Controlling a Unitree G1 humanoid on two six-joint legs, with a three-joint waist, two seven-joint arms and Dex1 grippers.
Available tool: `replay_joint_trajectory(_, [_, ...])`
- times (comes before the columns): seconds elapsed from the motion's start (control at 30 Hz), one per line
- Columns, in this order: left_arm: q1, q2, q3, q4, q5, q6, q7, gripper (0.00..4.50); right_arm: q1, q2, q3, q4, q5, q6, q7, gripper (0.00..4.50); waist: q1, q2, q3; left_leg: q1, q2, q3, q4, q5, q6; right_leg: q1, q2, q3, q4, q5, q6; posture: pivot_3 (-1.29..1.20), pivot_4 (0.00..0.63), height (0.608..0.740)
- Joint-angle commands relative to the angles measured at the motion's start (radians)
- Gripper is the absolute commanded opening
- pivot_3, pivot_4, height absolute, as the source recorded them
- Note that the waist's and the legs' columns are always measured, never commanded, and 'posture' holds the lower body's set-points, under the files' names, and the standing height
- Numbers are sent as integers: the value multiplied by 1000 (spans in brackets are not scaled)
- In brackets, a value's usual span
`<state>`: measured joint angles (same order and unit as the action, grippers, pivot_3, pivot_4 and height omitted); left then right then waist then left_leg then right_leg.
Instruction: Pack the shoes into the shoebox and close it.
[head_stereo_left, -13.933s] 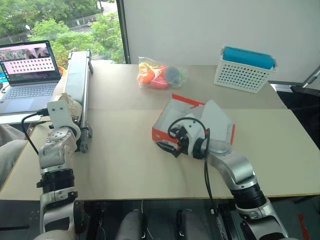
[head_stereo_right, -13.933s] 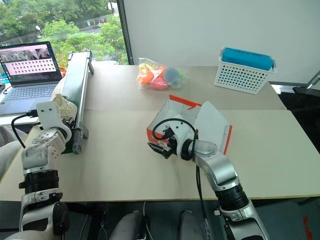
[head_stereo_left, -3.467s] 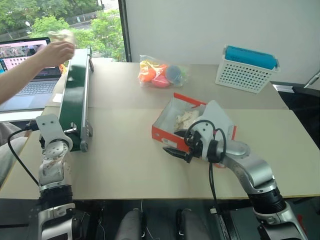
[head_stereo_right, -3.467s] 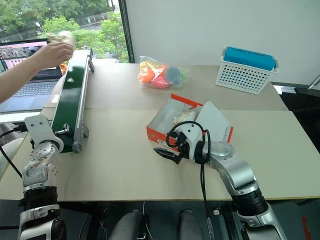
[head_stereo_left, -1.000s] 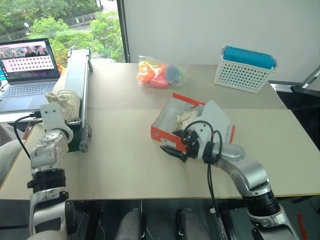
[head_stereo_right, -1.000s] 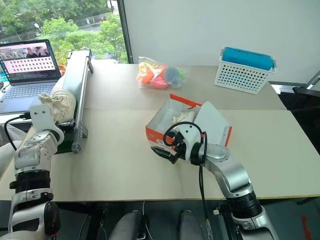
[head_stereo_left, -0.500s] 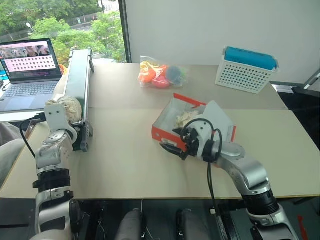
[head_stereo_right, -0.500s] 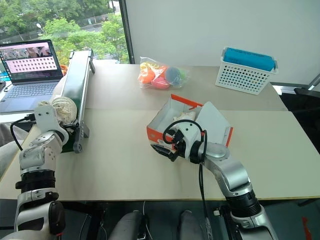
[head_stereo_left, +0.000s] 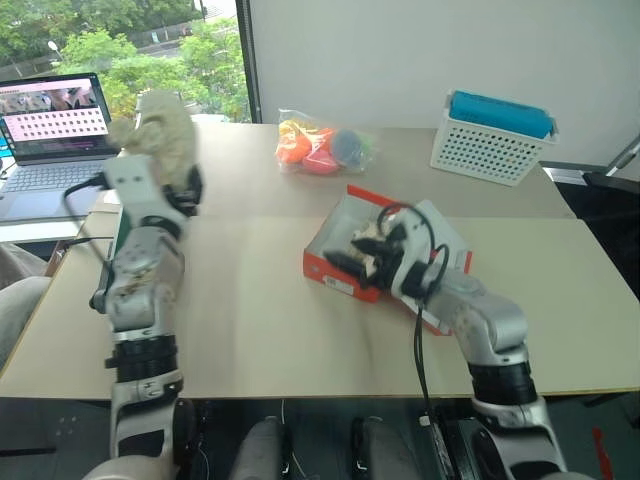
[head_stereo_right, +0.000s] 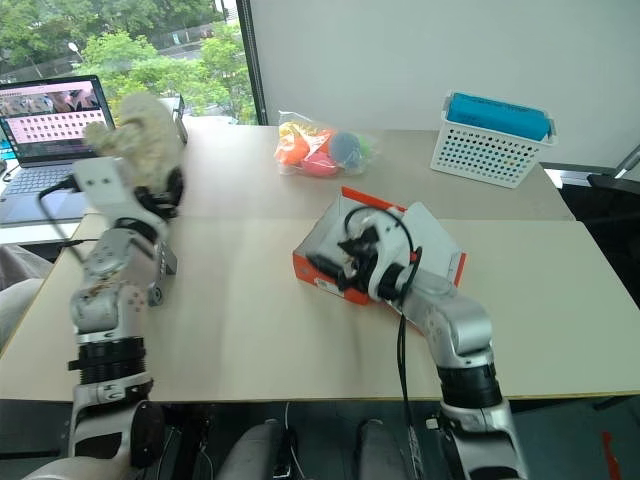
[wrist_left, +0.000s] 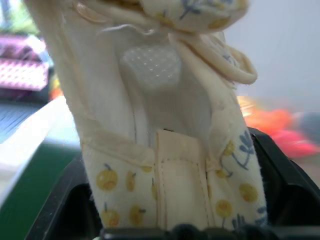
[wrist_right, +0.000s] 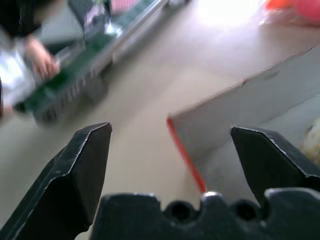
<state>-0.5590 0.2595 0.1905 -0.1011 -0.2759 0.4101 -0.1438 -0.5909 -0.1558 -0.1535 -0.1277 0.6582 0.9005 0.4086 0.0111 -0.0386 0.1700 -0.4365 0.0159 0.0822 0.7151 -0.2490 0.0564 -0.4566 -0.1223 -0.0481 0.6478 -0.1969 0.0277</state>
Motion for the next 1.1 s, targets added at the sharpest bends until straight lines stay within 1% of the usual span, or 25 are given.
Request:
replay_joint_trajectory(0.03, [88,-41,-143,-142,-62,70,-106,3146,-112,79,-174,28,206,117,-150,4500,-2,1,0,0,0,0,0,0,0,0,0,0,0,0,0,0,150,699])
replay_joint_trajectory(0.07, [113,-50,-180,-167,-72,87,-127,3146,-144,105,-201,40,253,146,-191,4500,-3,1,0,0,0,0,0,0,0,0,0,0,0,0,0,0,150,699])
replay_joint_trajectory(0.13, [136,-67,-215,-194,-84,104,-144,3146,-182,136,-218,43,306,187,-247,4500,-17,1,0,0,1,1,-1,0,1,-1,2,1,0,0,0,0,150,699])
replay_joint_trajectory(0.27, [132,-79,-230,-214,-95,113,-159,3146,-204,152,-216,38,358,241,-311,4500,-27,2,0,0,1,0,0,0,1,-1,3,2,1,0,0,0,150,699])
replay_joint_trajectory(0.37, [117,-85,-225,-210,-103,113,-162,3146,-201,154,-199,41,374,257,-336,4500,-26,3,-1,0,1,0,-1,0,2,-1,4,2,0,0,0,0,150,699])
replay_joint_trajectory(0.47, [101,-88,-217,-199,-105,110,-165,3146,-187,151,-186,54,370,257,-351,4500,-25,3,-1,0,1,0,-1,0,2,-1,4,2,0,0,0,0,150,699])
replay_joint_trajectory(0.83, [88,-67,-159,-165,-96,106,-160,3146,-156,111,-218,88,367,222,-368,4500,-25,4,0,0,1,0,-1,0,2,-1,4,3,0,0,0,0,150,699])
replay_joint_trajectory(1.1, [111,-92,-214,-215,-114,135,-195,3146,-188,130,-216,93,389,217,-382,4500,-25,4,0,0,1,0,-1,0,2,-1,5,3,0,0,0,0,150,699])
